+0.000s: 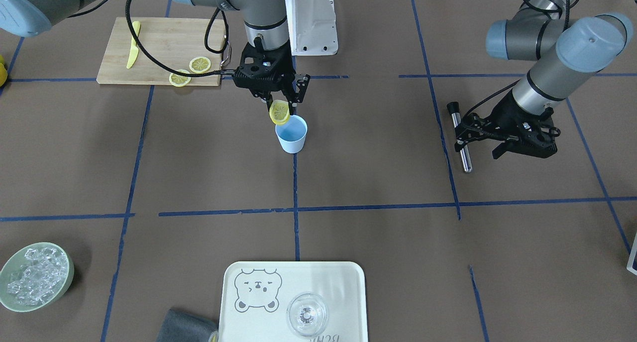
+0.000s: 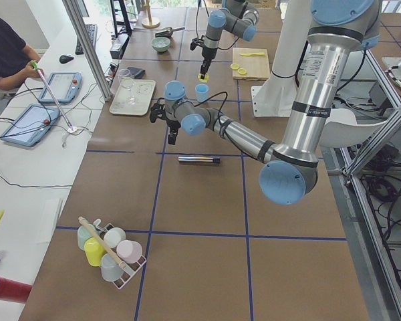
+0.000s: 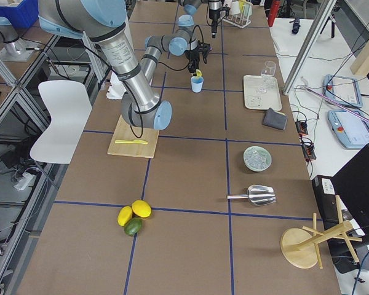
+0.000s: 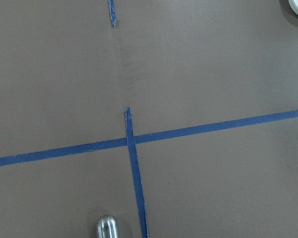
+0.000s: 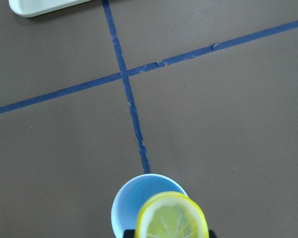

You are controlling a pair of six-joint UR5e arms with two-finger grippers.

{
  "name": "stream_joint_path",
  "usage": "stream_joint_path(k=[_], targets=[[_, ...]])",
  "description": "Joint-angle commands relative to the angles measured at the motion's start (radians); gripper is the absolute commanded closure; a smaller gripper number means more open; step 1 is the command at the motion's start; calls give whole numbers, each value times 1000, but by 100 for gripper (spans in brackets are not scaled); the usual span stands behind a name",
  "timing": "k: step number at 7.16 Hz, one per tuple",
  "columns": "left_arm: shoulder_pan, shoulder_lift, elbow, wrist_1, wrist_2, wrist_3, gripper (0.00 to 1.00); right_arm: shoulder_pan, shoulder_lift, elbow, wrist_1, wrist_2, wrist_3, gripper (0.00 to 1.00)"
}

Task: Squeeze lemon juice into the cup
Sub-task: 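Squeeze and release the lemon slice into the blue cup with the right gripper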

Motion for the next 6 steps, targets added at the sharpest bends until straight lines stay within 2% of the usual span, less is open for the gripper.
stream_joint_path(k=[1,2,3,4,5,6], targets=[[0,0,0,0,0,-12,0,1,19,-30,6,1,-2,45],[0,0,-2,0,0,-12,0,1,19,-38,38,0,-1,40],[0,0,-2,0,0,-12,0,1,19,-59,81,0,1,20],[0,-2,-2,0,0,-12,0,1,19,-75,112,0,2,17],[0,-2,-2,0,0,-12,0,1,19,-76,115,0,1,4],[0,0,-2,0,0,-12,0,1,19,-76,115,0,1,1]])
